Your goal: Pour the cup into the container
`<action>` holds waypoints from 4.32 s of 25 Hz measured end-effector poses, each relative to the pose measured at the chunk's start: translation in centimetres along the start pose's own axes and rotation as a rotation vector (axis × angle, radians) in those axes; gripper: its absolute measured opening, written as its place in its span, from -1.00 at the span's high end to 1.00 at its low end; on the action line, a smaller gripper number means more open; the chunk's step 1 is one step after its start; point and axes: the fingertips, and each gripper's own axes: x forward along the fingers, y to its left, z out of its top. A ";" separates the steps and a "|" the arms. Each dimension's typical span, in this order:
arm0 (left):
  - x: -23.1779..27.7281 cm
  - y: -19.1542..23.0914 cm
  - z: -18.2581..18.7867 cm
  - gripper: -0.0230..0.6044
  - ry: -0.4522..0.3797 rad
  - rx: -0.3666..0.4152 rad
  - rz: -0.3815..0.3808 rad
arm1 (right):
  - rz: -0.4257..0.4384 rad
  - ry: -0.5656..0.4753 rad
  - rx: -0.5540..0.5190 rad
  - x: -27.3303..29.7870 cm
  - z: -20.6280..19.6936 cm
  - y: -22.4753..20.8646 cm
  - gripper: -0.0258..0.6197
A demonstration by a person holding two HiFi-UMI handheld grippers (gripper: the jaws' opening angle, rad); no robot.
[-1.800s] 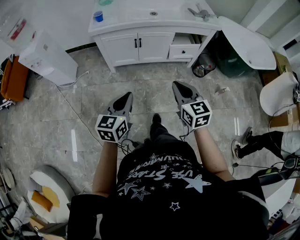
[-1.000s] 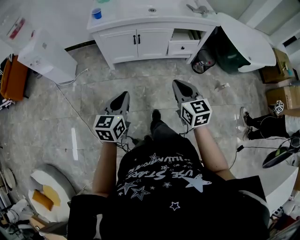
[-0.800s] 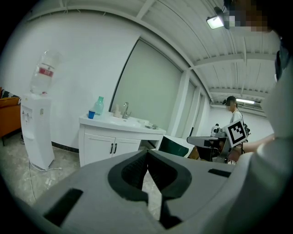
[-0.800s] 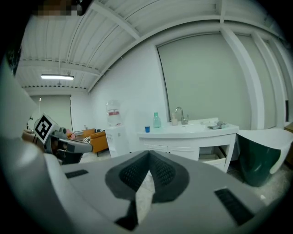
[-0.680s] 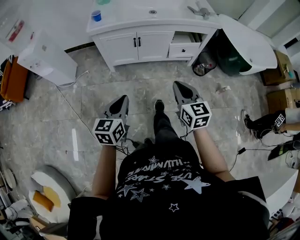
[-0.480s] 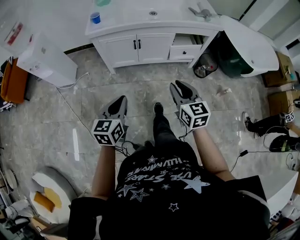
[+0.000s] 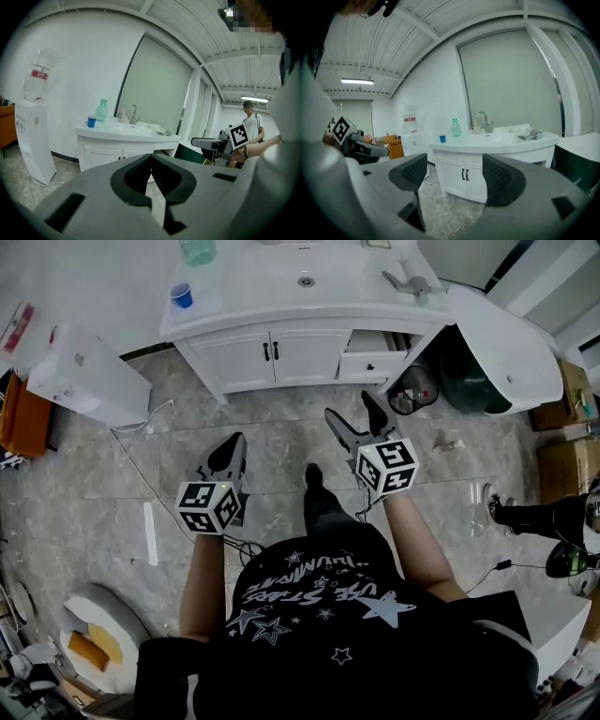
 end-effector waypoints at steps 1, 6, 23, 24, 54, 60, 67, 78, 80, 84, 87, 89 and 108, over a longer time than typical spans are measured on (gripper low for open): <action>0.9 0.4 0.6 0.90 -0.003 0.005 0.006 | 0.008 -0.001 0.000 0.9 0.3 -0.6 -0.20; 5.0 2.3 3.6 0.90 -0.028 0.002 0.051 | 0.048 0.006 0.006 5.2 2.1 -4.1 -0.29; 13.6 5.6 8.5 0.90 -0.056 0.002 0.182 | 0.175 0.046 0.040 15.8 4.0 -11.4 -0.39; 13.5 6.0 8.4 0.90 -0.057 0.001 0.194 | 0.184 0.051 0.039 16.3 3.9 -11.2 -0.39; 16.4 27.6 13.7 0.90 -0.129 -0.079 0.399 | 0.452 0.144 -0.166 40.2 8.4 0.0 -0.34; 18.1 33.2 14.6 0.90 -0.125 -0.105 0.416 | 0.520 0.169 -0.221 46.0 8.9 2.8 -0.33; 19.2 38.3 15.5 0.90 -0.114 -0.124 0.430 | 0.581 0.218 -0.269 51.4 8.4 5.4 -0.31; 20.9 44.9 16.4 0.90 -0.091 -0.139 0.431 | 0.680 0.317 -0.345 57.9 5.4 9.4 -0.30; 21.3 45.7 16.6 0.90 -0.087 -0.138 0.425 | 0.700 0.330 -0.353 58.9 4.9 10.0 -0.29; 22.0 47.2 16.7 0.90 -0.075 -0.137 0.412 | 0.723 0.367 -0.370 60.8 3.7 11.0 -0.29; 22.3 48.1 16.6 0.90 -0.068 -0.139 0.407 | 0.735 0.388 -0.371 61.8 2.9 11.8 -0.28; 22.4 48.6 16.6 0.90 -0.065 -0.139 0.405 | 0.739 0.389 -0.372 62.3 2.6 12.3 -0.27; 23.4 51.1 16.3 0.90 -0.043 -0.155 0.393 | 0.772 0.317 -0.396 64.7 1.8 14.9 -0.03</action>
